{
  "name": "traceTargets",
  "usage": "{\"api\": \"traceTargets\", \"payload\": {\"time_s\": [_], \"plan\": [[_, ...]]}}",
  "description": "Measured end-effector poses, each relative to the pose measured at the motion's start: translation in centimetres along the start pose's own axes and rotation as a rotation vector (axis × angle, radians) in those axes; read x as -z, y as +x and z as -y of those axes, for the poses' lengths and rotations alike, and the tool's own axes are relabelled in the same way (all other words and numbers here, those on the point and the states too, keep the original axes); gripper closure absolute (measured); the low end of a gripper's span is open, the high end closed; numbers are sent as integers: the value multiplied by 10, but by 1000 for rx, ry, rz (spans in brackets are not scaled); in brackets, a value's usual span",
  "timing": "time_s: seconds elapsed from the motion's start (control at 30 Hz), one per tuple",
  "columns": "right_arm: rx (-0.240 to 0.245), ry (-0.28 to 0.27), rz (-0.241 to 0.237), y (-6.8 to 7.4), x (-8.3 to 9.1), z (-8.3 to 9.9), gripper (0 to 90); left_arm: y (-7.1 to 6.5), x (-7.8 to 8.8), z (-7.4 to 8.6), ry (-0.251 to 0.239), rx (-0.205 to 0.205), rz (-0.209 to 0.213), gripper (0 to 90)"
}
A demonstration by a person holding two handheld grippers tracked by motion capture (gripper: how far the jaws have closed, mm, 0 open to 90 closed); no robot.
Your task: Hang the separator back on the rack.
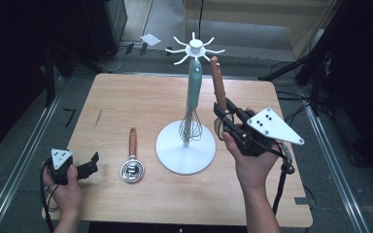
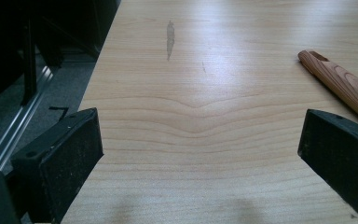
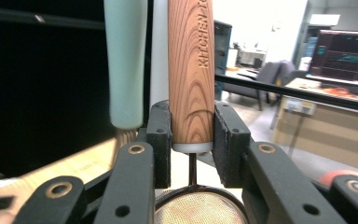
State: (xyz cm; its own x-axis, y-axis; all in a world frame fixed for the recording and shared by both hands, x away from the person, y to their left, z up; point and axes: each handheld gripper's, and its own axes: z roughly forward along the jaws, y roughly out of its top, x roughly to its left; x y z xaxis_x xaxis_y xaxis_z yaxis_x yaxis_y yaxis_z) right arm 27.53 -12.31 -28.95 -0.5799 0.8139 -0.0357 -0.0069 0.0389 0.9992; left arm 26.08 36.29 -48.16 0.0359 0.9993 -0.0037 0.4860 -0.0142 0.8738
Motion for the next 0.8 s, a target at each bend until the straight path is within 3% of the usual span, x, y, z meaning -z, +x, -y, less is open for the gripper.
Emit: {"api": "traceTargets", "payload": {"time_s": [0.17,0.37,0.53,0.67,0.8], "plan": [[-3,-1,-6,-1,-1,1,718,0,0,0,-6,1,-2,0],[-34,6,-76,-8,-1,6,667,0,0,0,-5,1,-1,0],[-61,4,-112,-13,0,11,788,0,0,0,-6,0,-3,0],[-98,-6,-113,-18,-1,12,900,0,0,0,-3,-2,-1,0],[-107,-1,-106,-22,-6,12,900,0,0,0,-5,0,0,0]]}}
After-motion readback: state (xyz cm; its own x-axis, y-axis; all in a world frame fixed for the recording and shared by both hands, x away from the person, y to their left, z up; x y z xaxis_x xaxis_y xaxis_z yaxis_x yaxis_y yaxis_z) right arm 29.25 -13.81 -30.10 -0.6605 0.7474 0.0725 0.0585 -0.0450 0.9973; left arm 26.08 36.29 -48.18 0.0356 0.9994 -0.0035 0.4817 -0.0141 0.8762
